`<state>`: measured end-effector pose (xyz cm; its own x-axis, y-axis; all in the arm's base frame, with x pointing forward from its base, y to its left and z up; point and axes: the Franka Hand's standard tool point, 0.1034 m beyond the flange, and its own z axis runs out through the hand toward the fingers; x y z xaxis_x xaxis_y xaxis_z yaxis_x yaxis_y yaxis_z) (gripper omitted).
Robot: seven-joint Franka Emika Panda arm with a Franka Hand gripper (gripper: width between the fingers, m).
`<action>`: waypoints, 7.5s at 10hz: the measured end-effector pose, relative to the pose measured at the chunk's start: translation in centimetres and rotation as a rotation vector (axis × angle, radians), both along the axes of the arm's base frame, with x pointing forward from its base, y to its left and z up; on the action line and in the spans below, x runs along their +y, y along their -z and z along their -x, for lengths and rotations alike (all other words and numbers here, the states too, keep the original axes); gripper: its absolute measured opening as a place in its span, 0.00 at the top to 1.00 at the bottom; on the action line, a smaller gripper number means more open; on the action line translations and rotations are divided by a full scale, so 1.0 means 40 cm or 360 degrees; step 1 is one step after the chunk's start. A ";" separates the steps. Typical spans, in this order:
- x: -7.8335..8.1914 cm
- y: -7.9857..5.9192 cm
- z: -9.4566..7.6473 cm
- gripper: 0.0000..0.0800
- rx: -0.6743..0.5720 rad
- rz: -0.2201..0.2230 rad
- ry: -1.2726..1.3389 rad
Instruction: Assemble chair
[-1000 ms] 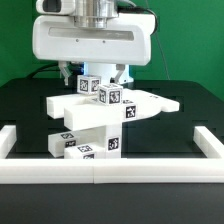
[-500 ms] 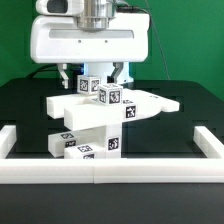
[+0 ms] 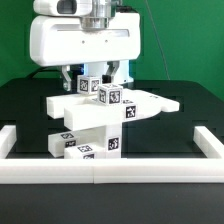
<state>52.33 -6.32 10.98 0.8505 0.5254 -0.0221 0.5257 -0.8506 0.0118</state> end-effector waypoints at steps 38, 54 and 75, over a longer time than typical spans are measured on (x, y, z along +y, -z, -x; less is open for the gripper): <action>0.024 0.004 -0.001 0.19 -0.0010 -0.0068 0.0965; 0.009 0.008 0.004 0.66 -0.0003 -0.0058 0.0950; 0.030 0.010 0.000 0.19 0.0009 -0.0092 0.1664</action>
Offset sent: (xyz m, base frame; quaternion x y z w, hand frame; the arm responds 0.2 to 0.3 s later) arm 0.0000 0.0000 0.0000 0.0000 0.0000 0.0000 1.0000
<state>52.31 -5.12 10.59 0.8814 -0.4717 -0.0255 -0.4723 -0.8803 -0.0433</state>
